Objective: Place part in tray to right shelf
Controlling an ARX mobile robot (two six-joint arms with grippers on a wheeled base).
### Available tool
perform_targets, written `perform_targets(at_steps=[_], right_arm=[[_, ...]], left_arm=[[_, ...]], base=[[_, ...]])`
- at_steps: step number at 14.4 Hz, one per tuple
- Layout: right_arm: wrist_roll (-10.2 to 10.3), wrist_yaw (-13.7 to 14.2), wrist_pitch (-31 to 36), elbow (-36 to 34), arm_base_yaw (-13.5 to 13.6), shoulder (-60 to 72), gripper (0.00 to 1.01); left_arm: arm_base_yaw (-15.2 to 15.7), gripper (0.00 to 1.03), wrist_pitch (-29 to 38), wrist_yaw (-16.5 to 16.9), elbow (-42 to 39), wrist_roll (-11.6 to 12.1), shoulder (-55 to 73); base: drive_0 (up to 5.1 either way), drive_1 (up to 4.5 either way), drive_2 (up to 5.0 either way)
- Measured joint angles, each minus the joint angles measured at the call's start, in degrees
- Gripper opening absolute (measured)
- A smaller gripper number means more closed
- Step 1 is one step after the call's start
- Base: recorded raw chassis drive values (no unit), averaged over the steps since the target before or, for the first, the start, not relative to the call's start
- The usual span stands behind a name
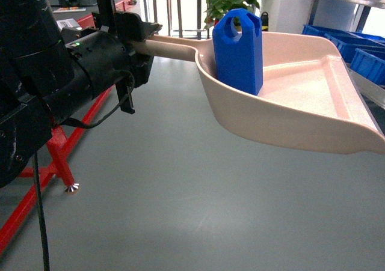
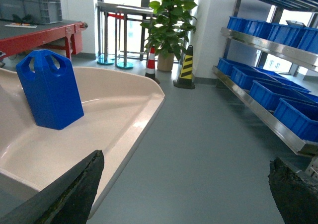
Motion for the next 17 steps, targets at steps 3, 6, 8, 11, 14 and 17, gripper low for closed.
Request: perform_targets(at_steps=[3, 6, 8, 11, 14, 17], right_arm=[[0.0, -0.11, 0.07, 0.02, 0.02, 0.02, 0.98], [0.0, -0.15, -0.24, 0.02, 0.0, 0.02, 0.98], [0.0, -0.09, -0.28, 0.07, 0.0, 0.37, 0.98], [0.0, -0.15, -0.04, 0.07, 0.0, 0.13, 0.98], [0.0, -0.13, -0.04, 0.07, 0.0, 0.11, 0.98], [0.0, -0.13, -0.04, 0.07, 0.0, 0.07, 0.98]], left_arm=[[0.07, 0.12, 0.02, 0.02, 0.0, -0.11, 0.0], [-0.11, 0.12, -0.02, 0.11, 0.0, -0.11, 0.0], [0.13, 0.12, -0.57, -0.24, 0.28, 0.07, 0.02], [0.22, 0.12, -0.11, -0.24, 0.31, 0.0, 0.0], [0.24, 0.12, 0.07, -0.26, 0.31, 0.0, 0.0], [0.0, 0.12, 0.07, -0.09, 0.31, 0.0, 0.0]], base=[[0.0, 4.25, -4.3], [0.0, 4.25, -4.3], [0.0, 4.25, -4.3], [0.0, 4.25, -4.3], [-1.3, 0.1, -2.8], [-2.0, -1.98, -2.0]])
